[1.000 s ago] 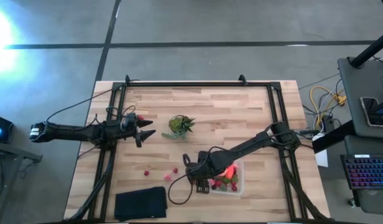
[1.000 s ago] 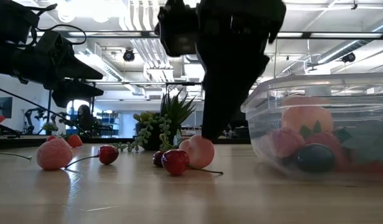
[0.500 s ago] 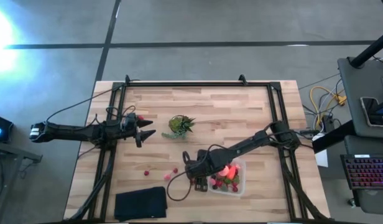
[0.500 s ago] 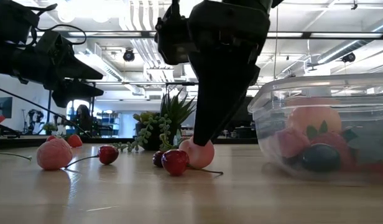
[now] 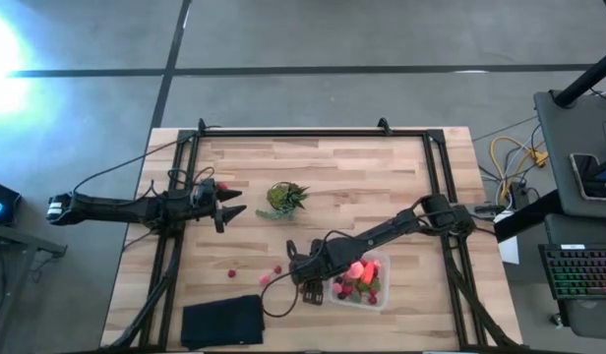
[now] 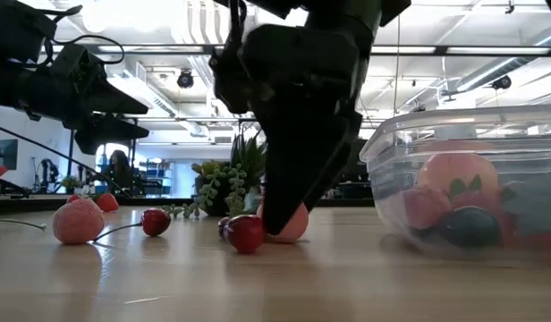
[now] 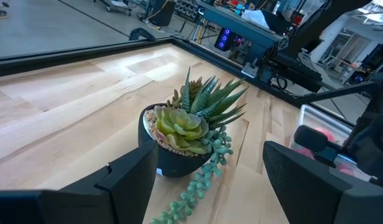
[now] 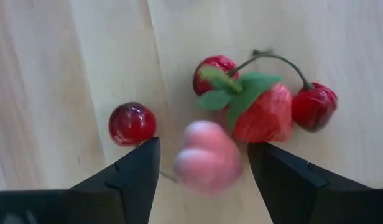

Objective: Pick and placing Produce into tupperware
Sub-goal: Put the right apricot into the bin

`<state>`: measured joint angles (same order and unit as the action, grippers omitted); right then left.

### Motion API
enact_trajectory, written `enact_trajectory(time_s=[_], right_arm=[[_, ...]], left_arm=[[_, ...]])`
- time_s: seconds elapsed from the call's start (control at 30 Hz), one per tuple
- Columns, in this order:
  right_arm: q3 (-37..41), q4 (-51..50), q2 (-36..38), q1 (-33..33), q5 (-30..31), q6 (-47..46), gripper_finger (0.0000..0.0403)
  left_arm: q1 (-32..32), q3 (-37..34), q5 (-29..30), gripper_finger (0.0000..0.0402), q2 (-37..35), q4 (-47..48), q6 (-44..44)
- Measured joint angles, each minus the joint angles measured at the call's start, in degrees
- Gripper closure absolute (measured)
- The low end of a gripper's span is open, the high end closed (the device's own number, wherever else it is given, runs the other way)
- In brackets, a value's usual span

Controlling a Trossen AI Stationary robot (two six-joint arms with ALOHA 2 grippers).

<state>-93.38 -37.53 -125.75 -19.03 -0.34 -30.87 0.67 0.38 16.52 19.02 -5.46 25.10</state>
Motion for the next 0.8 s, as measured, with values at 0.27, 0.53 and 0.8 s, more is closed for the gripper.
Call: enact_trajectory(time_s=[0.27, 0.53, 0.8], right_arm=[[-1.8, -1.7, -0.1, 0.2, 0.3, -0.7, 0.0201], [-1.9, -3.0, -0.1, 0.2, -1.0, -1.7, 0.0262], [-2.4, -4.5, 0.2, 0.3, -2.2, -2.2, 0.0275]], left_arm=[[0.0, 0.0, 0.0, 0.0125, 0.0, 0.0, 0.0], [0.0, 0.0, 0.0, 0.0125, 0.0, 0.0, 0.0], [0.0, 0.0, 0.0, 0.0125, 0.1, 0.0, 0.0]])
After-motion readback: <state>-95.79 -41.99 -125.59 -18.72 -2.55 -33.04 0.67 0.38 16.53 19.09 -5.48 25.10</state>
